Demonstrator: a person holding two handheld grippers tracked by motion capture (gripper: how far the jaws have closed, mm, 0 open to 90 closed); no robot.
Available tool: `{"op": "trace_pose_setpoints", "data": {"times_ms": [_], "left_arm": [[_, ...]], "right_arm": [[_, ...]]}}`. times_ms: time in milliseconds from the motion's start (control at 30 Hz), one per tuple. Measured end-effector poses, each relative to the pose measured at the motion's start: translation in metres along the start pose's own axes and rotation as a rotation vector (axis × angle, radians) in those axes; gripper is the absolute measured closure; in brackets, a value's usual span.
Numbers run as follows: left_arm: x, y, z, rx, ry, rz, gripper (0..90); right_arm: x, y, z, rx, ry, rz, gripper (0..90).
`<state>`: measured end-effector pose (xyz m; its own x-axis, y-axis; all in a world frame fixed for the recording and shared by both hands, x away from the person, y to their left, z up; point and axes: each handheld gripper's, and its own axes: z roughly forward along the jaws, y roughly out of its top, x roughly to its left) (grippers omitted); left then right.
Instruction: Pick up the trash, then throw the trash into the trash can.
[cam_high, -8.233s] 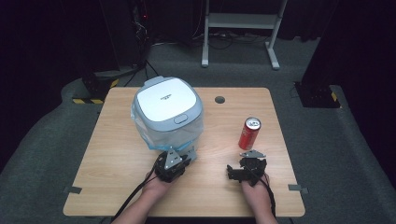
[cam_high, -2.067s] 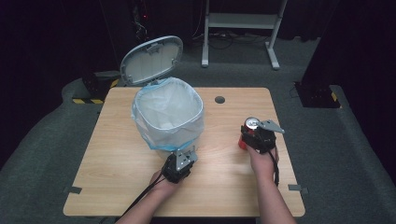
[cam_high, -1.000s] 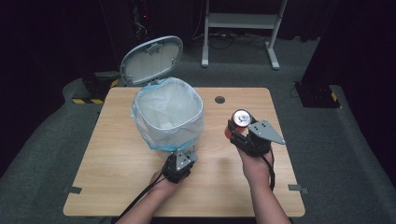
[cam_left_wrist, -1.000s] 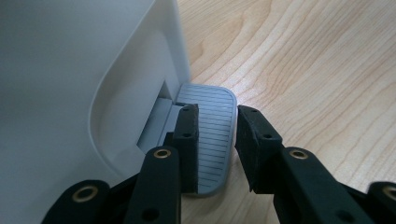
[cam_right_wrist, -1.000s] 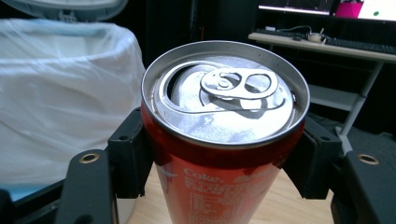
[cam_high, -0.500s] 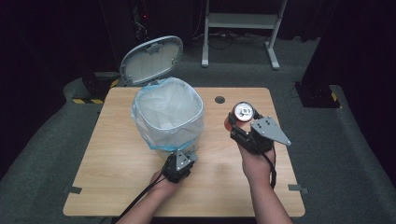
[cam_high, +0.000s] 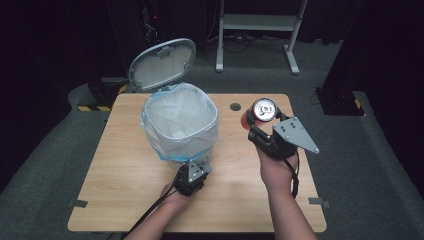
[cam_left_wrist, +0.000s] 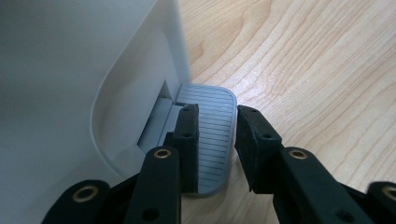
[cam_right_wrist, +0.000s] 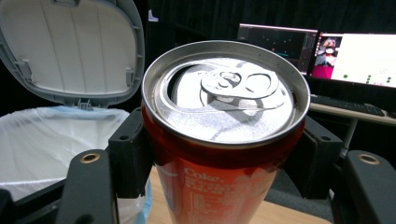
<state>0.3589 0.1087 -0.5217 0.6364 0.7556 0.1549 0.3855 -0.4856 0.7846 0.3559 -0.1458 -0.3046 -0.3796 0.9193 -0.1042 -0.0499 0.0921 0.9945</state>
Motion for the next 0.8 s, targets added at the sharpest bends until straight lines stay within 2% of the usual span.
{"op": "trace_pose_setpoints", "data": {"times_ms": [167, 600, 800], "left_arm": [[0.000, 0.000, 0.000, -0.001, -0.002, -0.004, 69.7], [0.000, 0.000, 0.000, -0.004, -0.005, -0.006, 69.6], [0.000, 0.000, 0.000, -0.002, -0.003, -0.005, 69.6]], "right_arm": [[0.004, 0.011, 0.000, -0.024, 0.007, -0.020, 33.5], [0.003, 0.018, 0.006, -0.022, 0.002, -0.015, 33.5], [0.007, 0.026, 0.008, -0.040, 0.011, -0.014, 33.5]]}}
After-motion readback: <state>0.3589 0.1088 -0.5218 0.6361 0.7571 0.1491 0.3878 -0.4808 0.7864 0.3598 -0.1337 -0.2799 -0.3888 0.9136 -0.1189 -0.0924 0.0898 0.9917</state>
